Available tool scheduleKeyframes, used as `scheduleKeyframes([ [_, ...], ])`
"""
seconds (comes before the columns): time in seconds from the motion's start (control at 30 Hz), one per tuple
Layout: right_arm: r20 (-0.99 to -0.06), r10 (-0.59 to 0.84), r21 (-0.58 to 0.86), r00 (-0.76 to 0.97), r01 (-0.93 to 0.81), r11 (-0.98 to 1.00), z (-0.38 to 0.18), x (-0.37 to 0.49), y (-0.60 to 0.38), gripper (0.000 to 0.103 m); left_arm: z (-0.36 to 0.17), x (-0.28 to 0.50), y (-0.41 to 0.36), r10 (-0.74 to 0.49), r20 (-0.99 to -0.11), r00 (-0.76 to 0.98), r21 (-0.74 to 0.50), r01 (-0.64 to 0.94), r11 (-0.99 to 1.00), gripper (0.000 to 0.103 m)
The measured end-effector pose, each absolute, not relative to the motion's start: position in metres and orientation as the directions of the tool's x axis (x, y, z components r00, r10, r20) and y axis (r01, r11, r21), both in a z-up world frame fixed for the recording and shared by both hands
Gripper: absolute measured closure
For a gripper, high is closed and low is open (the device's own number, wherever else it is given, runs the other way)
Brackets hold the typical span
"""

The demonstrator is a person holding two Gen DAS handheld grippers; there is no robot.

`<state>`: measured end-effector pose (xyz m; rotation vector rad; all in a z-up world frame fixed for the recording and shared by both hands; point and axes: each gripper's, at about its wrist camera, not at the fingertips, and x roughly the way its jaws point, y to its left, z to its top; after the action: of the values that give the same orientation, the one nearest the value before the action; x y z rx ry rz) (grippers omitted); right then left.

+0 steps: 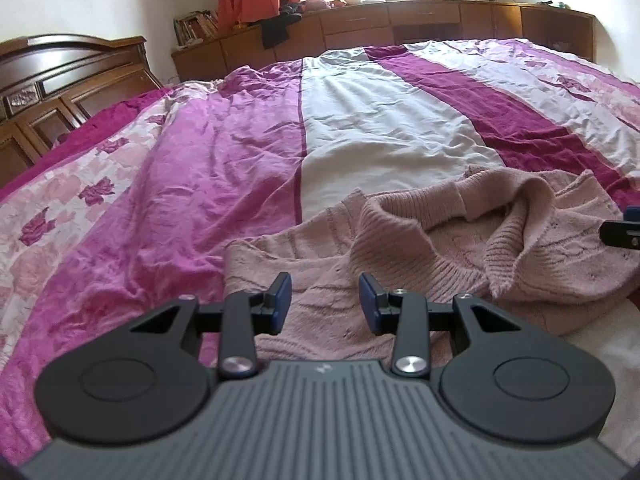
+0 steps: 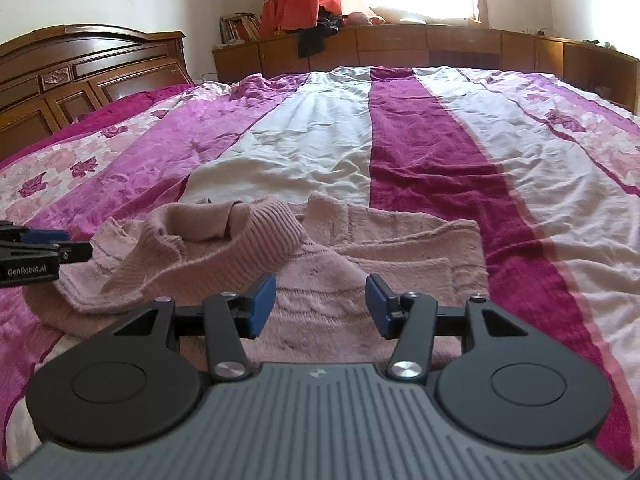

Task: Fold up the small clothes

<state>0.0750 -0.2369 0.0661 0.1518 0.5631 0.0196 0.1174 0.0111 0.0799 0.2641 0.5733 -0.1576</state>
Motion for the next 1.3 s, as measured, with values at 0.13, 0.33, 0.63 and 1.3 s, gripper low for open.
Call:
scheduleKeyframes([
  [0.13, -0.538, 0.057, 0.135, 0.841, 0.019, 0.991, 0.066, 0.062, -0.238, 0.045, 0.082, 0.11, 0.016, -0.073, -0.552, 0.831, 0.218, 0.228, 0.949, 0.064],
  [0.33, -0.556, 0.069, 0.133, 0.828, 0.007, 0.991, 0.061, 0.054, -0.238, 0.045, 0.078, 0.107, 0.024, -0.079, -0.573, 0.816, 0.214, 0.242, 0.946, 0.064],
  [0.63, -0.561, 0.118, 0.125, 0.819, -0.057, 0.991, 0.056, 0.055, -0.226, 0.045, 0.071, 0.103, 0.021, -0.103, -0.593, 0.799, 0.226, 0.288, 0.931, 0.063],
  [1.3, -0.567, 0.235, -0.004, 0.79, -0.288, 0.958, 0.038, 0.086, -0.168, 0.046, 0.034, 0.105, -0.026, -0.229, -0.624, 0.747, 0.297, 0.498, 0.815, 0.052],
])
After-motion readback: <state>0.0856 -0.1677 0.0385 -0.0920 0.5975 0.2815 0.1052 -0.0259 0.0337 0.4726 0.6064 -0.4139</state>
